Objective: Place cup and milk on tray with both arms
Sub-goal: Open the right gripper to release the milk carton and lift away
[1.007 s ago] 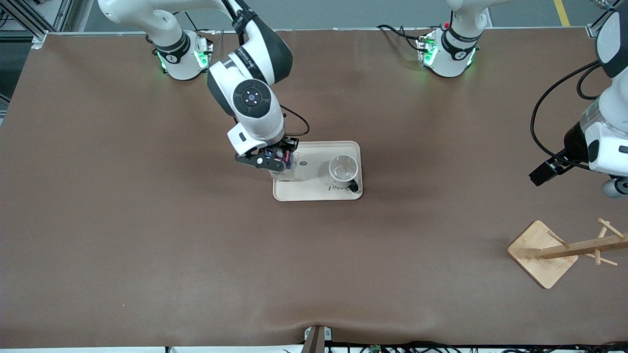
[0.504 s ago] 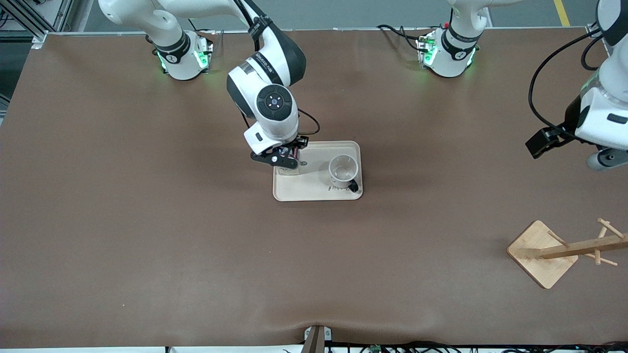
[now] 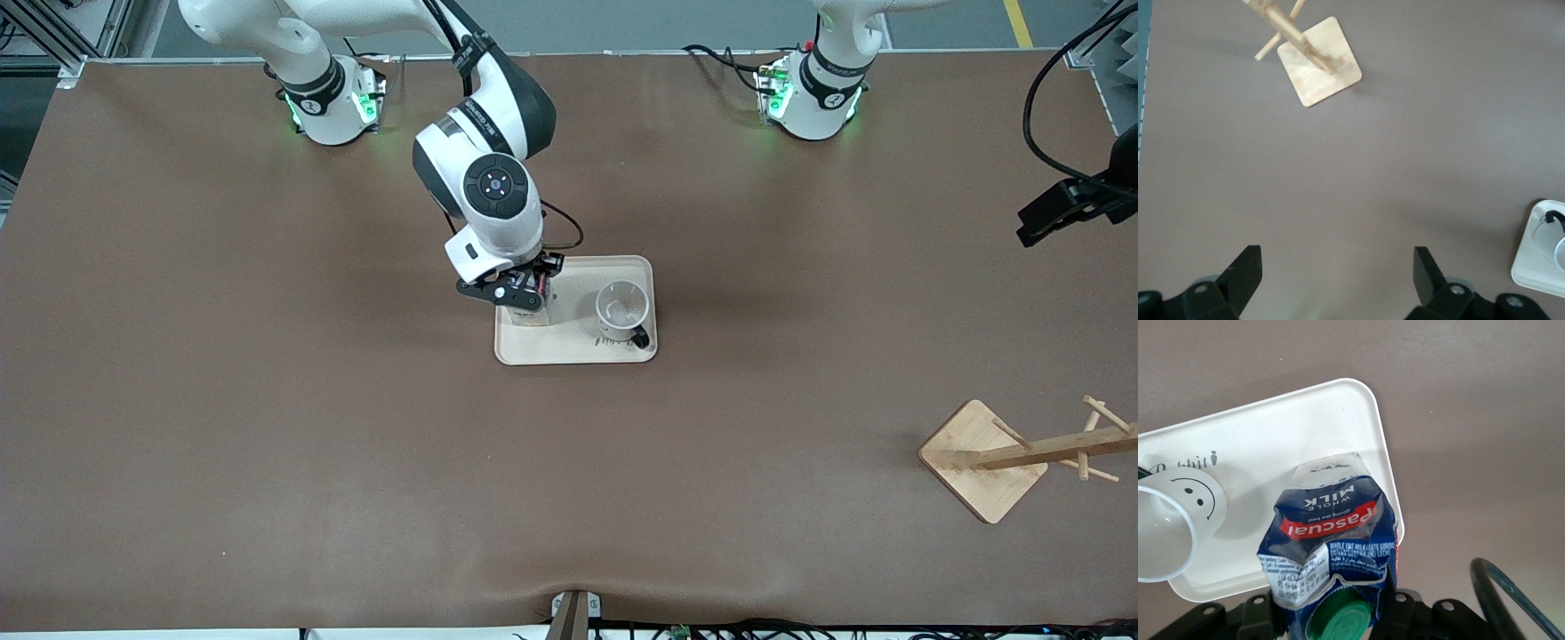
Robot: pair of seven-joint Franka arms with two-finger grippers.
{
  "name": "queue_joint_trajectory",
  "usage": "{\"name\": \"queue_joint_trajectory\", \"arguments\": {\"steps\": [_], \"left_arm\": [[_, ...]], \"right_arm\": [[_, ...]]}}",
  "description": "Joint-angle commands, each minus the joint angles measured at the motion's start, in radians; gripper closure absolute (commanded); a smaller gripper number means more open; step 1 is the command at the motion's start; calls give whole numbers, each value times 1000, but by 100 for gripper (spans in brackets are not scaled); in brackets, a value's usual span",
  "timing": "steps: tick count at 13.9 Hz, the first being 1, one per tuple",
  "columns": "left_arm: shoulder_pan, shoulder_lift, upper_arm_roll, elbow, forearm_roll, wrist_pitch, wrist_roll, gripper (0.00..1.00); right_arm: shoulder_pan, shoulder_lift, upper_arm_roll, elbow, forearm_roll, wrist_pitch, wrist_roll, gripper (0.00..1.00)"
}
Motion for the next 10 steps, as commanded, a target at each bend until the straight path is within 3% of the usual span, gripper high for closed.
{"name": "queue_joint_trajectory", "arguments": {"steps": [1, 5, 10], "left_arm": [[-5, -33, 4, -30, -28, -25, 15, 0], [-7, -49, -17, -29, -91, -30, 7, 0], [3, -59, -17, -34, -99, -33, 13, 0]], "right_arm": [[13, 19, -12, 22, 6, -6, 16, 0], [10, 10, -15, 40, 7, -35, 15, 0], [-57, 5, -18, 215, 7, -311, 4, 0]]}}
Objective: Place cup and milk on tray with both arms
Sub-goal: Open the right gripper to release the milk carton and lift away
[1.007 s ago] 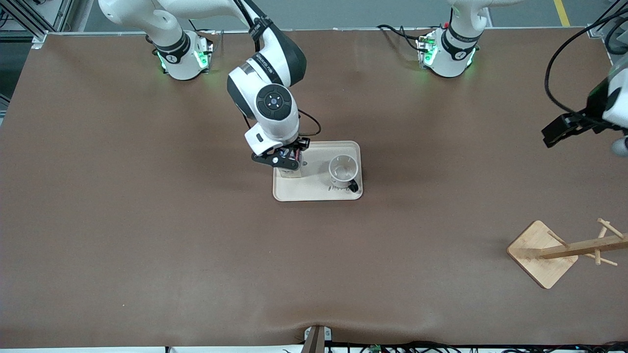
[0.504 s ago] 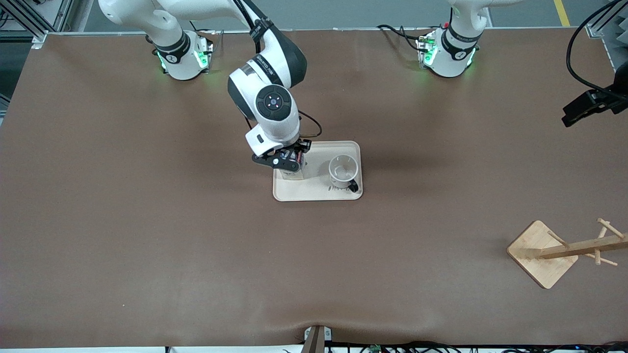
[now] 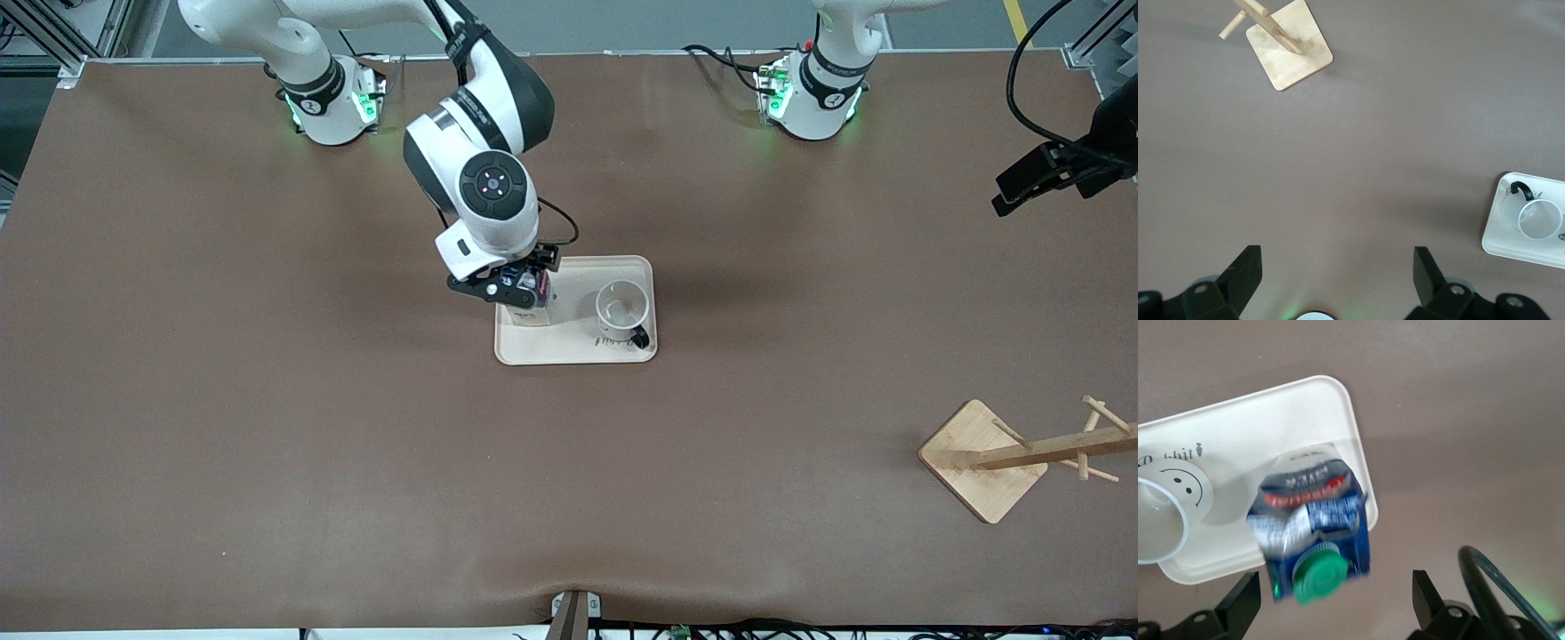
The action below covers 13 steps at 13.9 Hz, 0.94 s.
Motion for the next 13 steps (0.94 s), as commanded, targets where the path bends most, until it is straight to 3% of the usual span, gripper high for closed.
{"name": "queue_joint_trajectory", "arguments": {"steps": [1, 6, 13], "left_arm": [[7, -16, 2, -24, -18, -7, 12, 0], [4, -9, 1, -20, -19, -6, 12, 0], [9, -15, 10, -17, -15, -4, 14, 0]], "right_arm": [[-49, 4, 5, 81, 6, -99, 2, 0], [-170, 1, 1, 250, 3, -205, -7, 0], [-393, -88, 2, 286, 3, -289, -77, 0]]}}
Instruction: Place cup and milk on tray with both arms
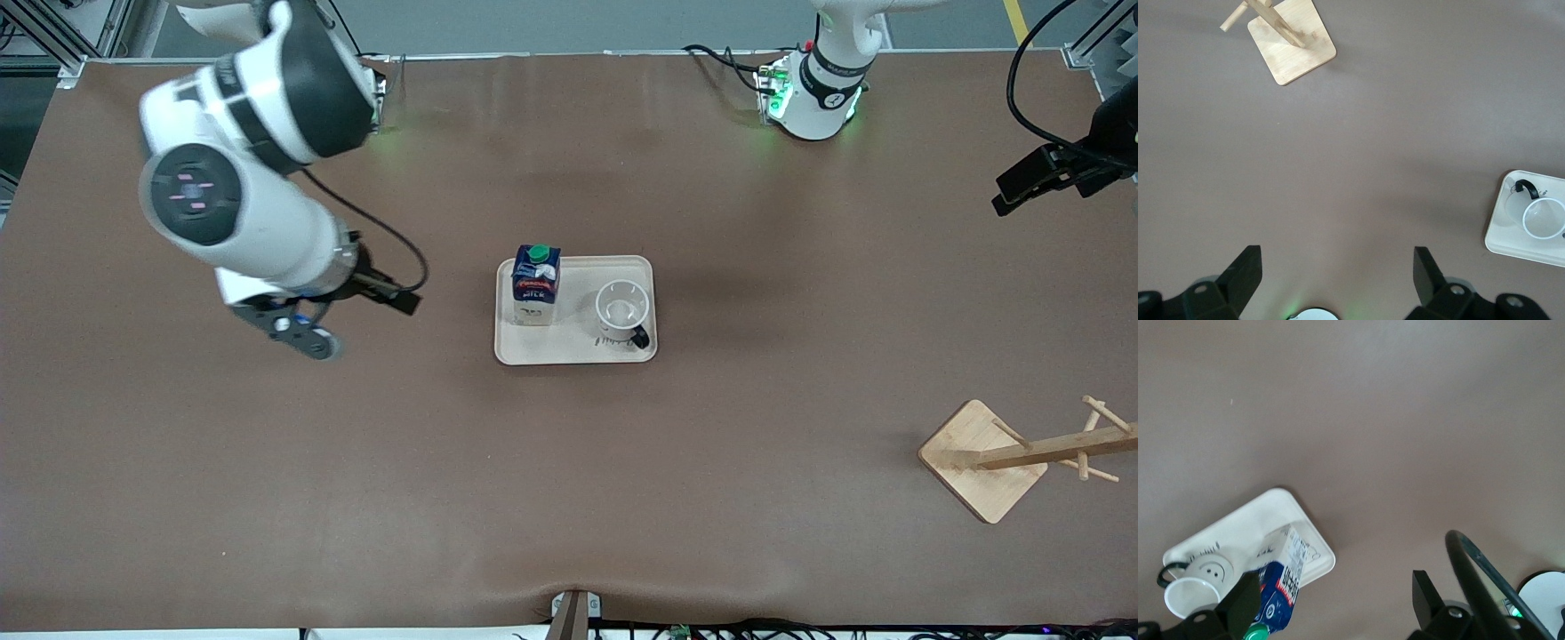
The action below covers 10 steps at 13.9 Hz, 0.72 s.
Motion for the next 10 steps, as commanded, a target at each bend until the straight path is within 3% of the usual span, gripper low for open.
{"name": "queue_joint_trajectory", "arguments": {"steps": [1, 4, 7, 10], "left_arm": [[8, -17, 7, -1, -19, -7, 19, 0], [12, -8, 5, 0, -16, -6, 48, 0], [29, 4, 8, 14, -10, -4, 51, 0], [40, 17, 13, 23, -16, -4, 98, 0]], "right_arm": [[-67, -61, 10, 6, -13, -26, -126, 0], [-145, -116, -2, -8, -50, -28, -414, 0], [-173, -194, -13, -91, -249, 42, -566, 0], [-214, -338, -18, -331, -282, 208, -623, 0]]}}
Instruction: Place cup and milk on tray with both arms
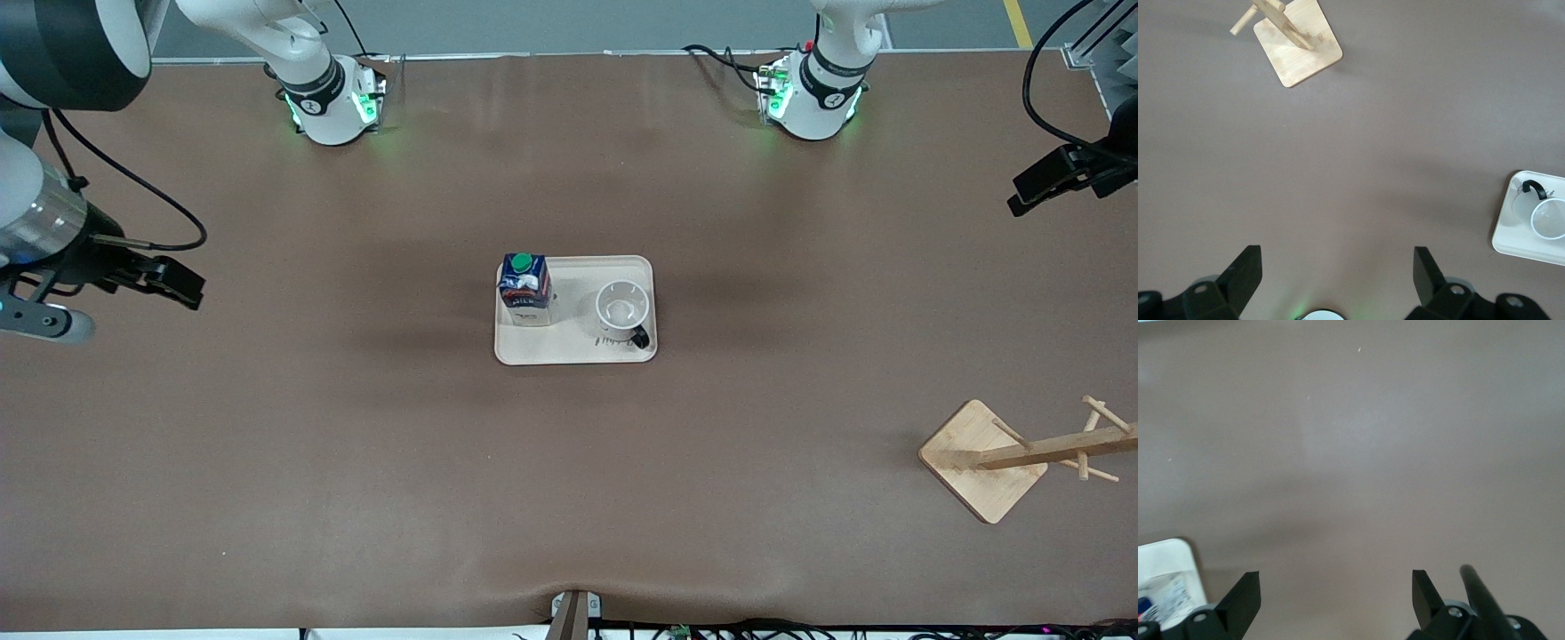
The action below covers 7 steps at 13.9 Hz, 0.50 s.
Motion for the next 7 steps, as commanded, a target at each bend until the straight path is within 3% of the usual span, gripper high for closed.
{"name": "queue_joint_trajectory", "arguments": {"steps": [1, 2, 4, 7], "left_arm": [[28, 14, 4, 22, -19, -5, 55, 0], [30, 14, 4, 24, -20, -2, 55, 0], [29, 14, 2, 22, -20, 2, 37, 0], [29, -2, -1, 16, -20, 4, 35, 0]], "right_arm": [[-40, -182, 7, -294, -30, 166, -84, 0], [-61, -213, 7, -350, -30, 217, -130, 0], [-122, -218, 7, -353, -17, 225, -287, 0], [-222, -204, 6, -312, 84, 219, -405, 0]]}}
